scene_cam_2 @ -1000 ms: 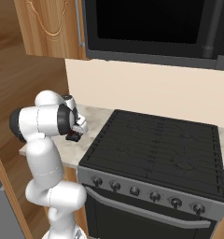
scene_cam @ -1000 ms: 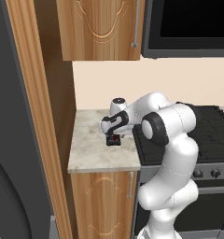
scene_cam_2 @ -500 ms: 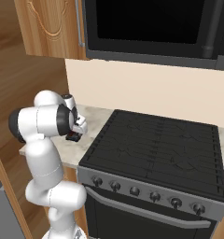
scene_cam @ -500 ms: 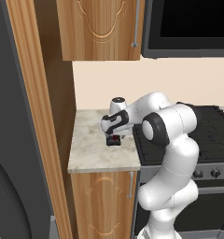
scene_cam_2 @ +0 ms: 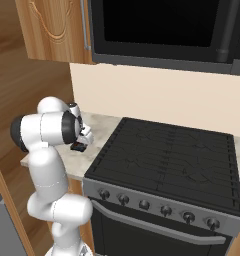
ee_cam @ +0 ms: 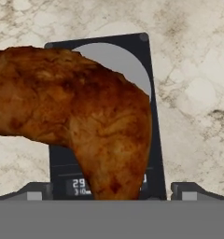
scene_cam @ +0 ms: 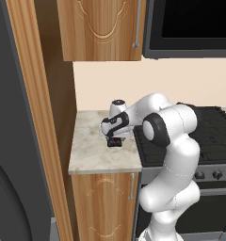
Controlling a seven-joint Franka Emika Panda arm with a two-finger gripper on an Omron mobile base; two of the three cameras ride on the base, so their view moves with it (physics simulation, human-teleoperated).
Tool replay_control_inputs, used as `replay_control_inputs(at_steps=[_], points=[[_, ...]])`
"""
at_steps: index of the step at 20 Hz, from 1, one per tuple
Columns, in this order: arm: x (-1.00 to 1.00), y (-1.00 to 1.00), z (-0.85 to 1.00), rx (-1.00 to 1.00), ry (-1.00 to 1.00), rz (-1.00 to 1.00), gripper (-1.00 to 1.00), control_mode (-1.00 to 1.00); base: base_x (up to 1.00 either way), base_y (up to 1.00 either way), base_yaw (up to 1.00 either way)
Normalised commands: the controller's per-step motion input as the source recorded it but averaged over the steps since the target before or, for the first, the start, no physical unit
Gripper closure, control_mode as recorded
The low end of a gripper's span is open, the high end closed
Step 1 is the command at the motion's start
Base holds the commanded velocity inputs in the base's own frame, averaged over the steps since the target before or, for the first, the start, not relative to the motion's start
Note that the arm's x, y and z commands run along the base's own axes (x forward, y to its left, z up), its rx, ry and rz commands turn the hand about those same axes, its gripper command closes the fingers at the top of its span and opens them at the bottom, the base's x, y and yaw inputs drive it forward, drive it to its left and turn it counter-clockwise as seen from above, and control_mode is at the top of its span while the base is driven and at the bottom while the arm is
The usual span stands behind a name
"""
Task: Take the chicken drumstick from the fridge and place it on the digital scale on the counter by the fridge. Wait a few seconds for a reading, then move it to the plate on the dining counter.
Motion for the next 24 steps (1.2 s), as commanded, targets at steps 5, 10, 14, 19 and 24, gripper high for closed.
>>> replay_control_inputs(at_steps=[5, 10, 14, 19, 24], points=[[0.00, 0.00, 0.00, 0.00, 0.02, 0.00, 1.00, -1.00, 0.00, 0.00, 0.00], [0.00, 0.00, 0.01, 0.00, 0.01, 0.00, 1.00, -1.00, 0.00, 0.00, 0.00], [0.00, -0.01, 0.00, 0.00, 0.02, 0.00, 1.00, -1.00, 0.00, 0.00, 0.00], [-0.07, -0.17, 0.29, 0.00, 0.03, 0.00, 1.00, -1.00, 0.00, 0.00, 0.00], [-0.60, -0.39, 0.67, 0.01, 0.00, 0.00, 1.00, -1.00, 0.00, 0.00, 0.00]])
